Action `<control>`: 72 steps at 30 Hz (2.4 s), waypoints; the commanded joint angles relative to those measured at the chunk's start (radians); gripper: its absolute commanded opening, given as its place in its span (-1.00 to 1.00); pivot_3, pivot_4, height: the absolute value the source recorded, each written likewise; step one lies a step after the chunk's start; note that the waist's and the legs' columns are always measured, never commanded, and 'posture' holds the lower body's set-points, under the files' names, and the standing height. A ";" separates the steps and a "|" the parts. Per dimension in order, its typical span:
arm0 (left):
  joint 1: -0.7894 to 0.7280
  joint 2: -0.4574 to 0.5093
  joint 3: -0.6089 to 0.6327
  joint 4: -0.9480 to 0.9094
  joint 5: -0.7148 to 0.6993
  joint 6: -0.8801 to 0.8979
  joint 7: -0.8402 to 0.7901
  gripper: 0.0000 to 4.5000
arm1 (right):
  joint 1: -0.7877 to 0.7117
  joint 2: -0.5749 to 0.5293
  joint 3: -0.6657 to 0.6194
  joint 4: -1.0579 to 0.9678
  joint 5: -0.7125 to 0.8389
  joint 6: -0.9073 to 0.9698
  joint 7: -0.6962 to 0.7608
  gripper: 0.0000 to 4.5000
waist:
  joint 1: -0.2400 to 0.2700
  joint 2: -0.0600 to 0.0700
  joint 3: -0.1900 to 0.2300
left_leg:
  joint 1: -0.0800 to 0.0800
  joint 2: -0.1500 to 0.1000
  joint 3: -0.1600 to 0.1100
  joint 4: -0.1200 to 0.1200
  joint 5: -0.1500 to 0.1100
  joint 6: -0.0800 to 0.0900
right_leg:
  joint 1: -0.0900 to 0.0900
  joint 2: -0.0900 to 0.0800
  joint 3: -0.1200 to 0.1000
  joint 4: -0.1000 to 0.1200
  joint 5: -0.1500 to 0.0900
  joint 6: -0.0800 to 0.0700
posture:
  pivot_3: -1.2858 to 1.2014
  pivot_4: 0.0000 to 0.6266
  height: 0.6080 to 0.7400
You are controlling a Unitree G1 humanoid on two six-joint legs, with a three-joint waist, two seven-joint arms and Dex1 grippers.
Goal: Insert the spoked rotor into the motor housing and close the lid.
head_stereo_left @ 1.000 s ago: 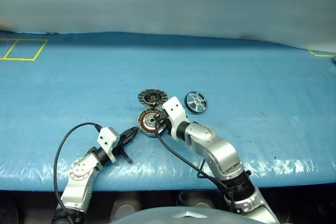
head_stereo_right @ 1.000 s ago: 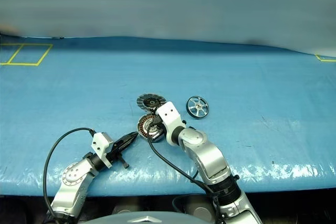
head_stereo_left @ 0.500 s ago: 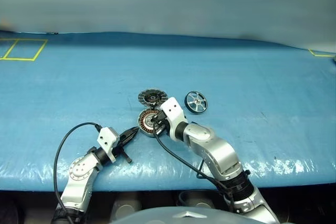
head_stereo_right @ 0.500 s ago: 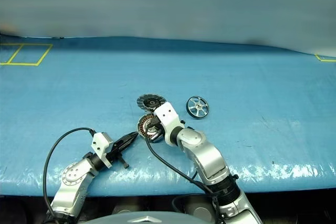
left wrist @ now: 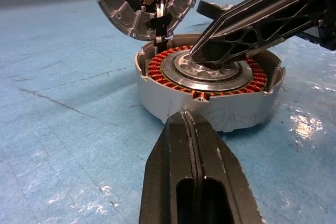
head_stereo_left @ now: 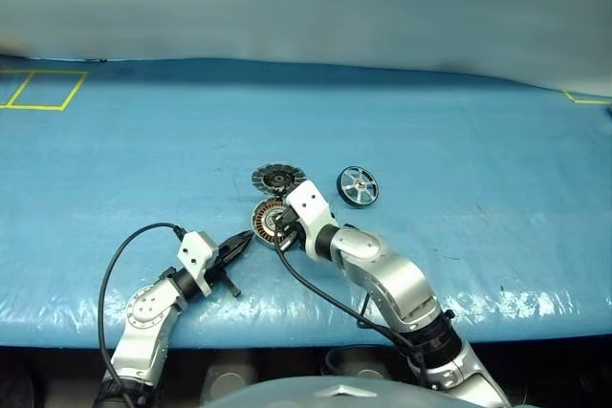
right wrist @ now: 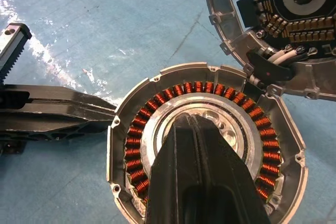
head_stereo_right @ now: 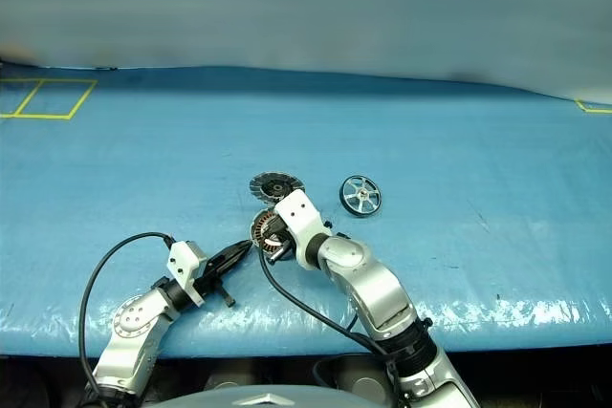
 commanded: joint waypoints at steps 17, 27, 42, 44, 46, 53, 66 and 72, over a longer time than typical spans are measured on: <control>-0.003 0.000 -0.014 -0.028 0.003 0.000 0.002 -1.00 | -0.014 -0.003 -0.014 -0.047 0.013 0.046 -0.004 -0.99 | 0.004 0.000 0.000 | 0.000 0.000 0.000 -0.001 0.000 0.000 | 0.000 0.000 0.000 -0.001 0.000 0.000 | 0.03 -0.52 1.00; 0.002 0.000 -0.015 -0.043 0.004 0.005 0.008 -1.00 | -0.020 -0.020 -0.025 -0.082 0.013 0.075 -0.002 -0.99 | 0.004 0.000 0.000 | -0.003 0.000 0.000 -0.001 0.000 0.000 | -0.003 0.000 0.000 -0.002 0.000 0.000 | 0.03 -0.52 1.00; 0.004 0.004 -0.016 -0.052 0.010 0.014 0.012 -1.00 | -0.049 -0.031 0.037 -0.039 0.003 0.070 0.015 -0.99 | 0.003 0.000 0.000 | -0.011 -0.001 0.000 -0.001 0.000 0.000 | -0.011 0.001 -0.001 -0.001 0.004 0.006 | 0.03 -0.52 1.00; 0.005 0.003 -0.016 -0.051 0.011 0.012 0.014 -1.00 | -0.054 -0.031 0.047 -0.037 0.005 0.072 0.020 -0.99 | 0.002 0.000 0.000 | -0.011 -0.001 0.000 -0.001 0.000 0.000 | -0.011 0.001 -0.001 -0.001 0.004 0.006 | 0.03 -0.52 1.00; 0.005 0.003 -0.016 -0.049 0.011 0.010 0.015 -1.00 | -0.059 -0.027 0.052 -0.035 0.006 0.076 0.023 -0.99 | 0.002 0.000 0.000 | -0.011 -0.001 0.000 -0.001 0.000 0.000 | -0.010 0.001 -0.001 -0.001 0.004 0.006 | 0.03 -0.52 1.00; 0.003 0.001 -0.016 -0.038 0.010 0.003 0.018 -1.00 | -0.074 -0.004 0.032 -0.008 0.019 0.104 0.018 -0.99 | -0.002 0.000 0.000 | -0.010 -0.001 0.000 0.000 0.000 0.000 | -0.010 0.001 -0.001 0.000 0.004 0.006 | 0.03 -0.52 1.00; 0.004 -0.002 -0.019 -0.021 0.015 -0.004 0.022 -1.00 | -0.116 -0.088 0.115 -0.037 -0.077 0.109 0.005 -0.99 | -0.005 0.000 0.000 | -0.010 -0.001 0.001 0.002 0.000 0.000 | -0.010 0.001 -0.002 0.002 0.004 0.006 | 0.03 -0.52 1.00; 0.005 -0.004 -0.018 -0.025 0.018 0.000 0.025 -1.00 | -0.136 -0.113 0.143 -0.058 -0.132 0.076 -0.009 -0.99 | -0.004 0.000 0.000 | -0.010 -0.001 0.001 0.002 0.000 0.000 | -0.010 0.001 -0.002 0.002 0.004 0.006 | 0.03 -0.52 1.00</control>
